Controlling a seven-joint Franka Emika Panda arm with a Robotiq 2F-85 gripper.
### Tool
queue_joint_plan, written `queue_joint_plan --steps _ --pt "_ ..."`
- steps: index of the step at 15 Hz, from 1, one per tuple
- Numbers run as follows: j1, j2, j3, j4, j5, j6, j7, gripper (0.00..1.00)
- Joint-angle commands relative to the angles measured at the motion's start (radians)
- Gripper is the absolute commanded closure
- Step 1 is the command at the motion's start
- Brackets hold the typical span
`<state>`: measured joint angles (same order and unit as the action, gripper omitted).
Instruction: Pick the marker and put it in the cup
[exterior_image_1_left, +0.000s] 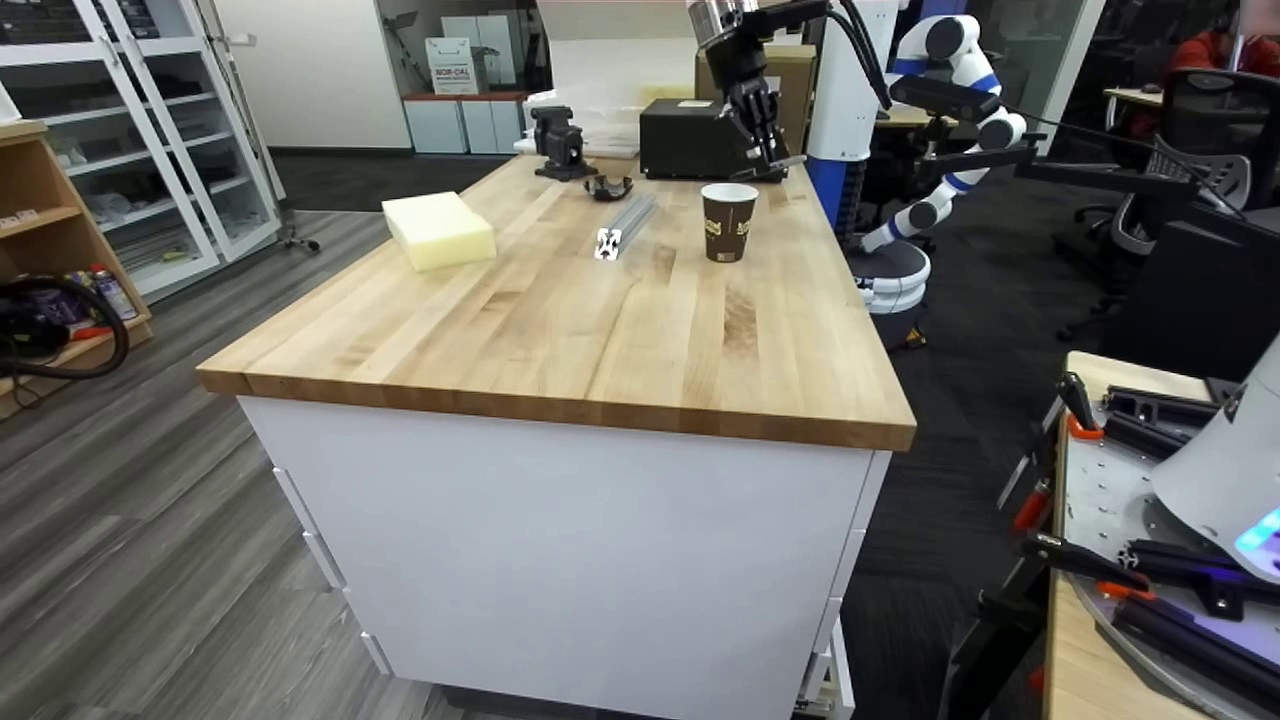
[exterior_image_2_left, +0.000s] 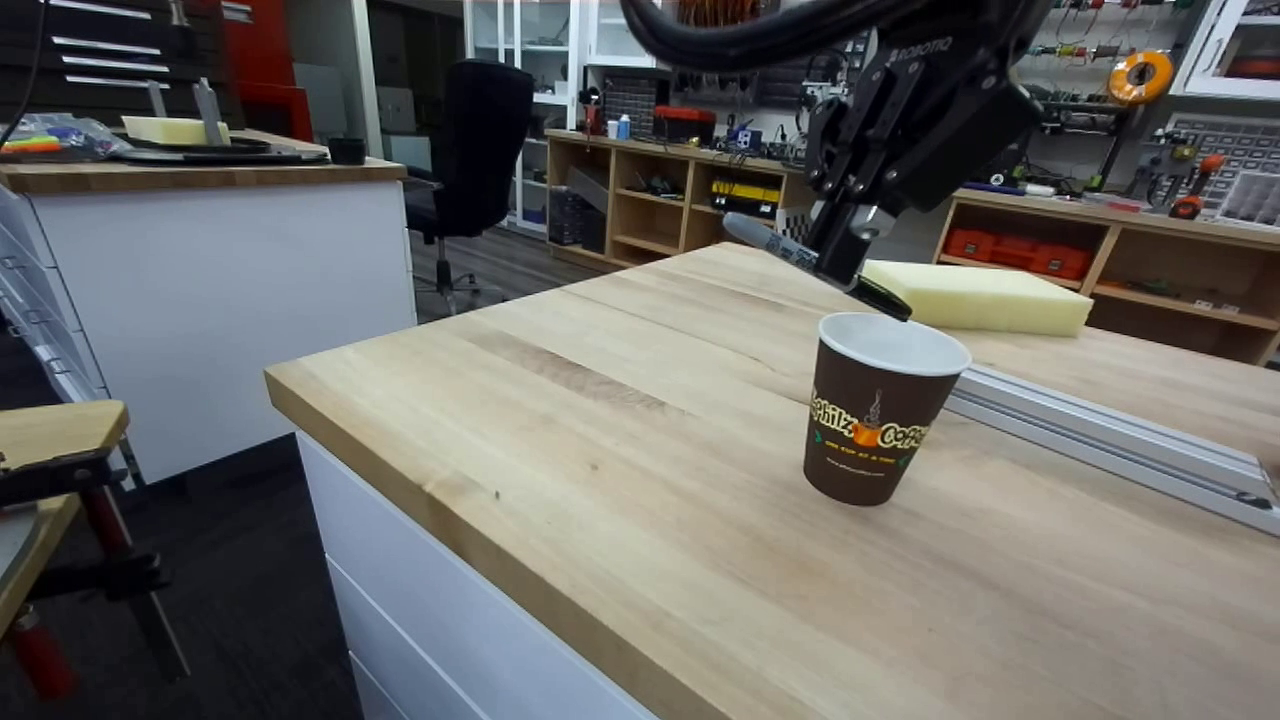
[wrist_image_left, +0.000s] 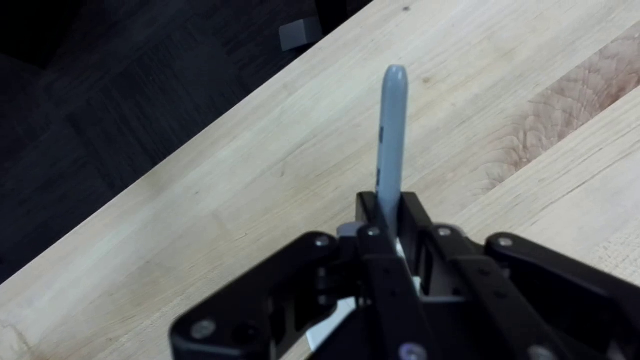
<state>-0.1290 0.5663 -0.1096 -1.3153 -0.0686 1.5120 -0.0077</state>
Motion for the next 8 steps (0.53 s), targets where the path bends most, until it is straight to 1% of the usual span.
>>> queue_joint_plan --steps 1,8 --pt "-0.023 0.048 0.009 0.082 0.026 -0.057 -0.013 0.94" --pt "-0.027 0.099 0.012 0.122 0.042 -0.065 -0.009 0.94"
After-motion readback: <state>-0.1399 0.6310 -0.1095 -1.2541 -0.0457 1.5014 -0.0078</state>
